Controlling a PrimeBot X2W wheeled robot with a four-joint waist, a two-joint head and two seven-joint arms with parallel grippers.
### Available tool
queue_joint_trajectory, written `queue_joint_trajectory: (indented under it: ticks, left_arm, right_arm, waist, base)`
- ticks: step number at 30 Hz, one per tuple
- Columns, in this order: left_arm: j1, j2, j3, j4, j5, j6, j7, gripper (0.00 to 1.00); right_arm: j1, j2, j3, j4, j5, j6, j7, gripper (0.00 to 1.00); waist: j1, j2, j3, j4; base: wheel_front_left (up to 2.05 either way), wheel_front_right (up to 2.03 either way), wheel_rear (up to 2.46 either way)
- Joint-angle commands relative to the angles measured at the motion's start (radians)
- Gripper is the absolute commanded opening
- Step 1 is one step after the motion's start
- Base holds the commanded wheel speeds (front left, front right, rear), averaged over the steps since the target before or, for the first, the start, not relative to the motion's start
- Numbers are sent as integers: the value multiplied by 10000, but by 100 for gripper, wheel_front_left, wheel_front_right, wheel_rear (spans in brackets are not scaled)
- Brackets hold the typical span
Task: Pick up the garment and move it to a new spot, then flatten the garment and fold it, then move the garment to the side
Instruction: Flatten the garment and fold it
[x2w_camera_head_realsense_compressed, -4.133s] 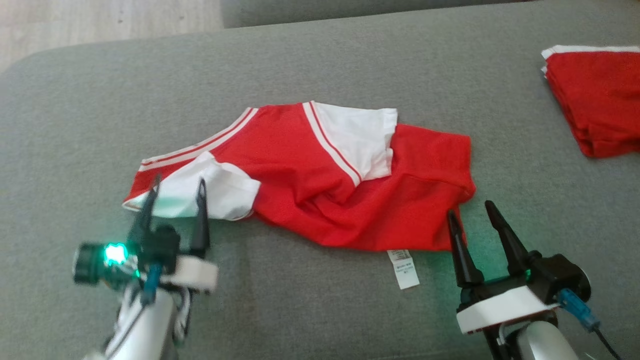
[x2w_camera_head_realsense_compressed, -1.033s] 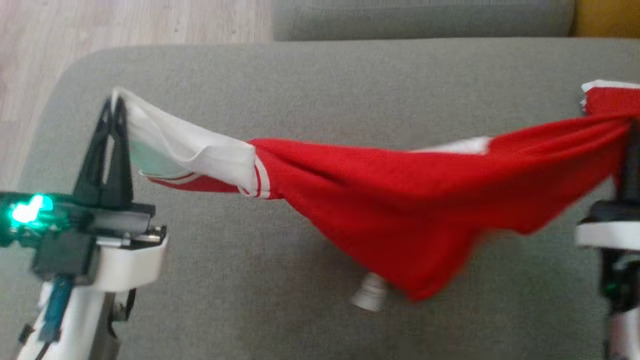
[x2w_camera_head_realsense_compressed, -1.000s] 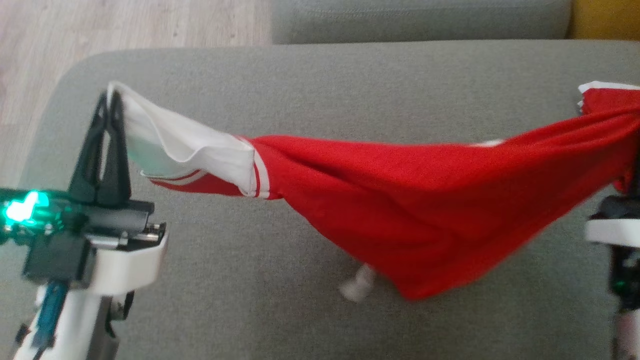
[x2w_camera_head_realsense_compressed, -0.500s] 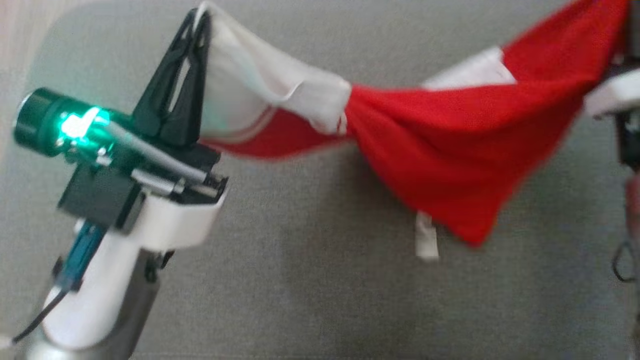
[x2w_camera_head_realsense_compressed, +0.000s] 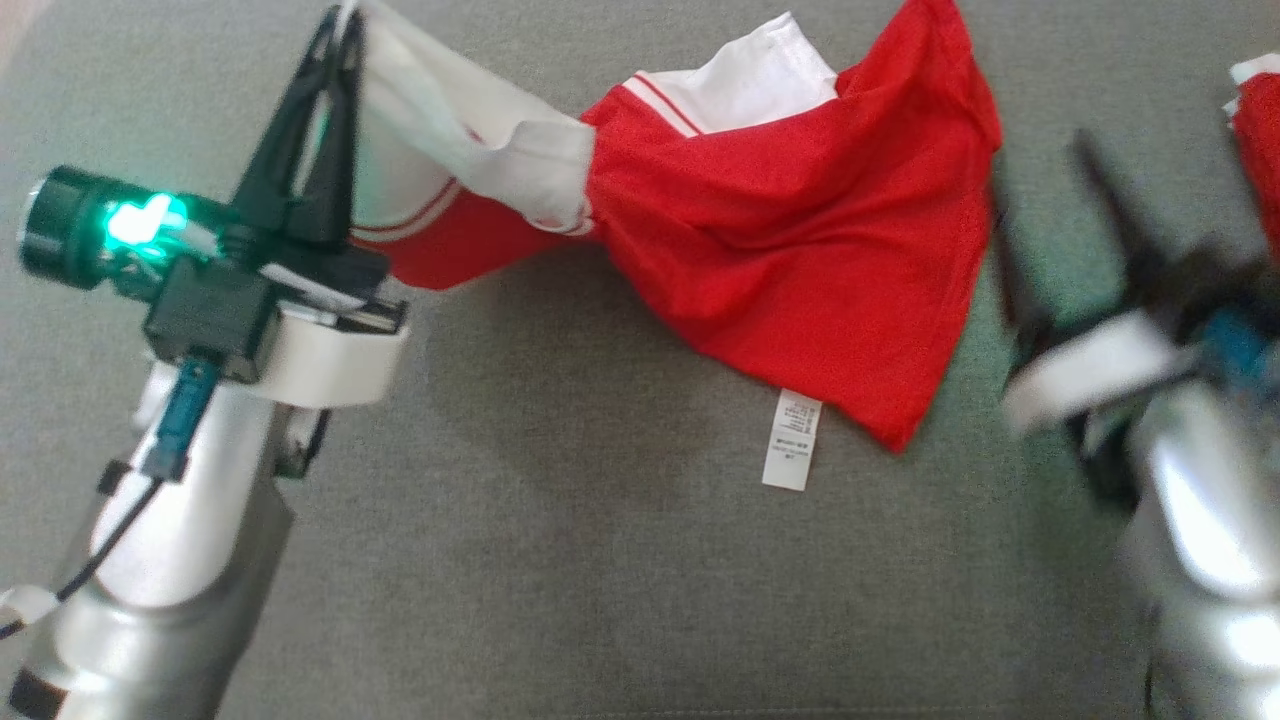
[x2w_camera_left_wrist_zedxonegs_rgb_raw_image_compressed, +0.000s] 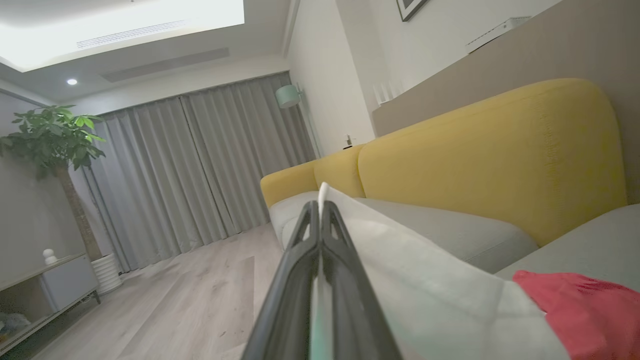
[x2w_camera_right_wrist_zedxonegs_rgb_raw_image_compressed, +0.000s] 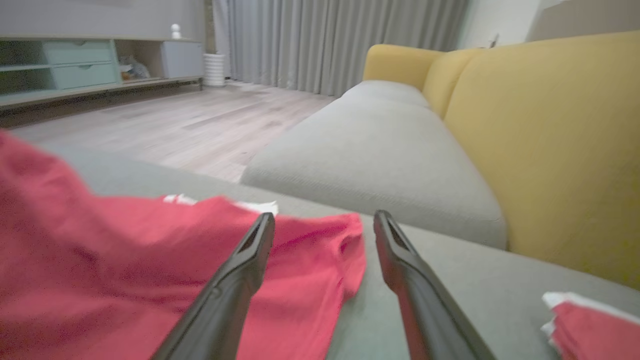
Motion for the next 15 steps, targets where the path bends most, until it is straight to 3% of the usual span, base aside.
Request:
queue_joint_trajectory:
  ticks: [1,8,15]
  left_arm:
    - [-407,471,572,-200,61,109,-72,0]
    - [-205,634,827,-15,49,232,-118,0]
    - [-65,636,897,-114,76,253,-122,0]
  right_arm:
    - [668,-75,431,-553,-32,-7,-104,100]
    - [3244,244,1582,-1680,585,-7,-105,100]
    - [3833,441,2064,-1319,1147,-7,-106,100]
  waist:
    - [0,0,-109,-96]
    - [0,0,-334,-200]
    - [0,0,-351,-170]
  base:
    - [0,0,0]
    - [0,0,0]
    - [0,0,0]
